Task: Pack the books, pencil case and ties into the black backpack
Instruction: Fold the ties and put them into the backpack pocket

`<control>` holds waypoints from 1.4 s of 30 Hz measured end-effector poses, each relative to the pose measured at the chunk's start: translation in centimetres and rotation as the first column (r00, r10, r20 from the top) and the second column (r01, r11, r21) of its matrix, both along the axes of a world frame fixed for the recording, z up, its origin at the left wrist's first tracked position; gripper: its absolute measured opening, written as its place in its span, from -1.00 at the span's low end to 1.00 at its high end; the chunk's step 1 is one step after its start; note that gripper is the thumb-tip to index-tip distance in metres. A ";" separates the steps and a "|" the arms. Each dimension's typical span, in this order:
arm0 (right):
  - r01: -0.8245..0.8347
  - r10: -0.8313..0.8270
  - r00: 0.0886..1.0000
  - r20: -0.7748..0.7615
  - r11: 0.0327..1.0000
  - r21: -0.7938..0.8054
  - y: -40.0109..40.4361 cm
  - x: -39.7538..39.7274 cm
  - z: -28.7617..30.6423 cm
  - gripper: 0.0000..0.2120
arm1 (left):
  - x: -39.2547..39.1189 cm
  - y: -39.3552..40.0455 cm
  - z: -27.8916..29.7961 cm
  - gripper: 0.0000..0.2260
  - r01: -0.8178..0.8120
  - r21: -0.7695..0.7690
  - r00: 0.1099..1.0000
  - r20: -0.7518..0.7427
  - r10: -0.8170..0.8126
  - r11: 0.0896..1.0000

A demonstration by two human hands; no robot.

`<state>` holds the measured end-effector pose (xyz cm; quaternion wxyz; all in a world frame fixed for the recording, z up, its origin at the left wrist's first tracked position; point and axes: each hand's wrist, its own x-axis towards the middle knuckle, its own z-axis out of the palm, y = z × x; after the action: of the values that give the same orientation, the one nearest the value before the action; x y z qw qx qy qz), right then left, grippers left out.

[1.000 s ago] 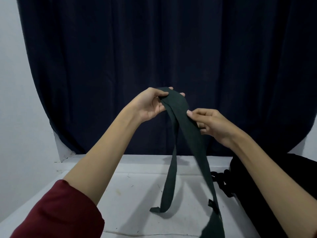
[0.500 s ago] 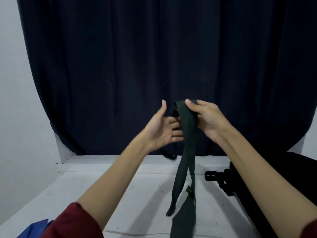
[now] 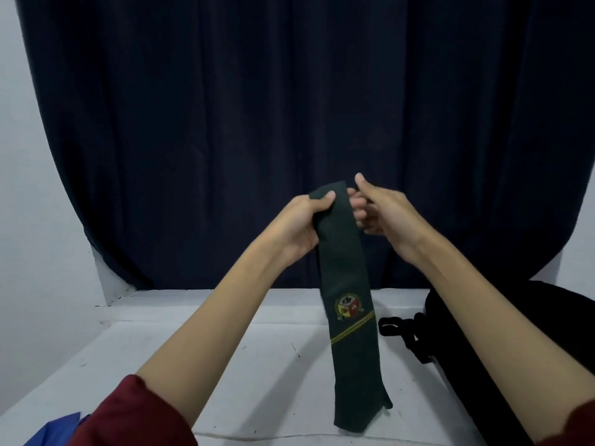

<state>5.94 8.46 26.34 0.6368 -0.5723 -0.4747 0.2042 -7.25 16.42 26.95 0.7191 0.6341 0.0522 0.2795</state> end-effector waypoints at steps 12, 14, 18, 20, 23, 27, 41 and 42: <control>-0.168 0.168 0.985 0.031 0.986 0.019 0.0 -1.4 -5.1 -0.79 | -0.9 1.7 0.5 -0.71 -0.024 -0.136 1.000 -0.015 0.022 0.990; -0.165 0.165 0.986 0.009 0.986 0.011 0.3 -1.2 -5.5 -0.80 | -0.9 2.0 0.4 -0.70 -0.031 -0.175 0.999 0.003 0.032 0.984; -0.154 0.154 0.988 -0.028 0.988 -0.006 0.7 -1.1 -6.2 -0.90 | -0.9 2.2 0.5 -0.70 -0.048 -0.202 0.999 0.002 0.049 0.978; -0.159 0.158 0.987 -0.033 0.987 -0.022 0.9 -0.9 -6.5 -0.92 | -0.9 2.2 0.4 -0.69 -0.045 -0.197 0.999 -0.006 0.045 0.979; -0.176 0.175 0.984 -0.023 0.984 -0.041 1.1 -0.6 -7.0 -0.93 | -0.8 1.9 0.5 -0.69 -0.037 -0.191 0.999 -0.011 0.036 0.981; -0.197 0.197 0.980 0.001 0.979 -0.058 1.2 -0.4 -7.0 -0.89 | -0.7 1.7 0.7 -0.69 -0.049 -0.185 0.999 -0.005 0.049 0.981; -0.208 0.219 0.975 0.044 0.962 -0.179 1.2 0.9 -7.8 -0.90 | -0.7 2.1 0.8 -0.69 -0.104 -0.222 0.994 0.003 0.107 0.969; -0.211 0.227 0.972 0.061 0.957 -0.197 1.0 1.0 -7.6 -0.90 | -0.7 2.0 0.7 -0.69 -0.107 -0.203 0.994 -0.003 0.109 0.973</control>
<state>6.91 9.50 18.77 0.5327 -0.5819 -0.5398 0.2935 -7.90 18.46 27.67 0.7637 0.5528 0.1120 0.3140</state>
